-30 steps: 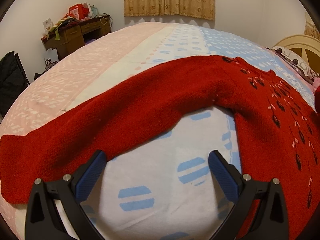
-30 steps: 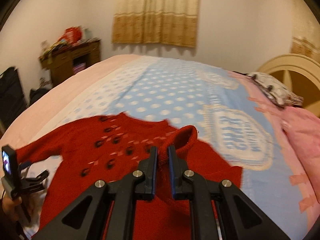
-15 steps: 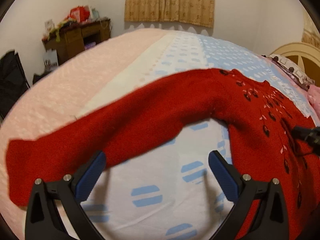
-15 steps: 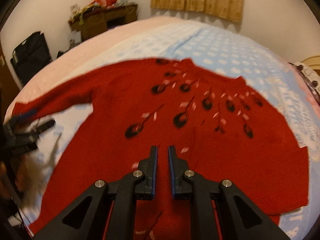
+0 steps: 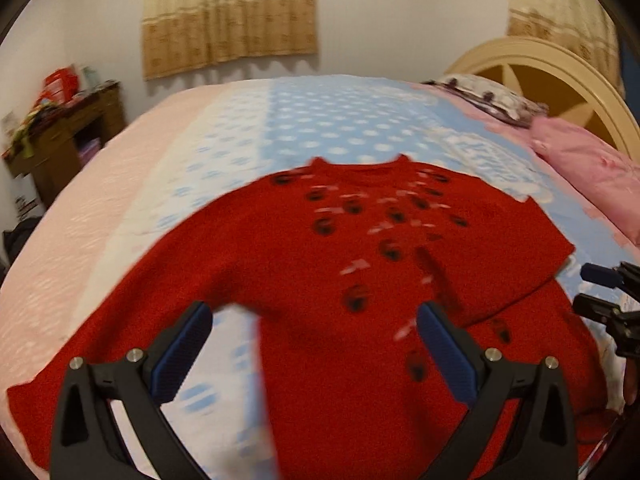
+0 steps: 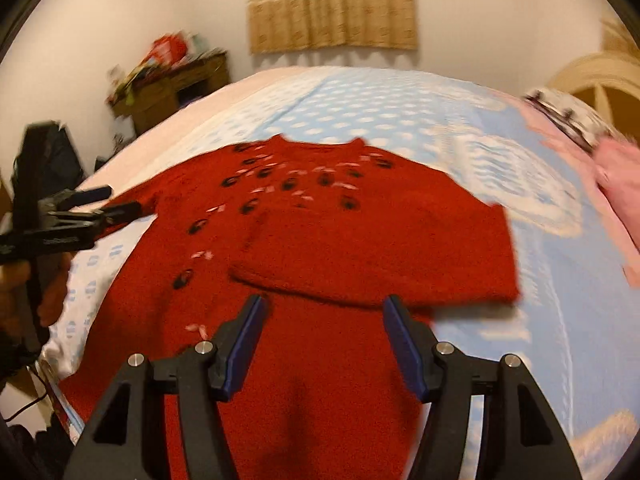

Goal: Fold small clothes

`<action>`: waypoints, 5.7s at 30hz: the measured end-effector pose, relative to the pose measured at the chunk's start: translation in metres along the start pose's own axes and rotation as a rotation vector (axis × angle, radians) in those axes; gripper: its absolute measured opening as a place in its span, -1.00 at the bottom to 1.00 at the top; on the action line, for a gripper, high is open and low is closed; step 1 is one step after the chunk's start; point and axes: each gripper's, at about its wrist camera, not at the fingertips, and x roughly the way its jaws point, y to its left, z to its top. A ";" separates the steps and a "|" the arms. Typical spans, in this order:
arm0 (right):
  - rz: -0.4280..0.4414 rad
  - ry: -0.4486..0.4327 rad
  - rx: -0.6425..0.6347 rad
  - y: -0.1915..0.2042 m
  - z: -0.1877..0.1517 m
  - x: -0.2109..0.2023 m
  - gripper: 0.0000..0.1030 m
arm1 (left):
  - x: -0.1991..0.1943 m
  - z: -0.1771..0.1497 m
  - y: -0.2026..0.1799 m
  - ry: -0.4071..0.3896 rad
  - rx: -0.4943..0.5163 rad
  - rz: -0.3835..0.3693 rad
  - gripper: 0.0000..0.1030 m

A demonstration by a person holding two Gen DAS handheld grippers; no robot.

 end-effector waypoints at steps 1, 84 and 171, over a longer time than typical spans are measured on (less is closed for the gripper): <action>-0.001 -0.006 0.021 -0.007 -0.004 -0.004 0.21 | 0.005 0.003 -0.010 0.013 0.008 -0.021 1.00; 0.043 0.063 -0.020 -0.017 0.061 0.079 0.30 | 0.069 -0.012 0.061 0.118 -0.023 0.323 0.72; -0.044 -0.039 -0.353 0.171 -0.067 -0.003 0.43 | -0.090 -0.167 0.222 -0.016 -0.830 0.123 0.97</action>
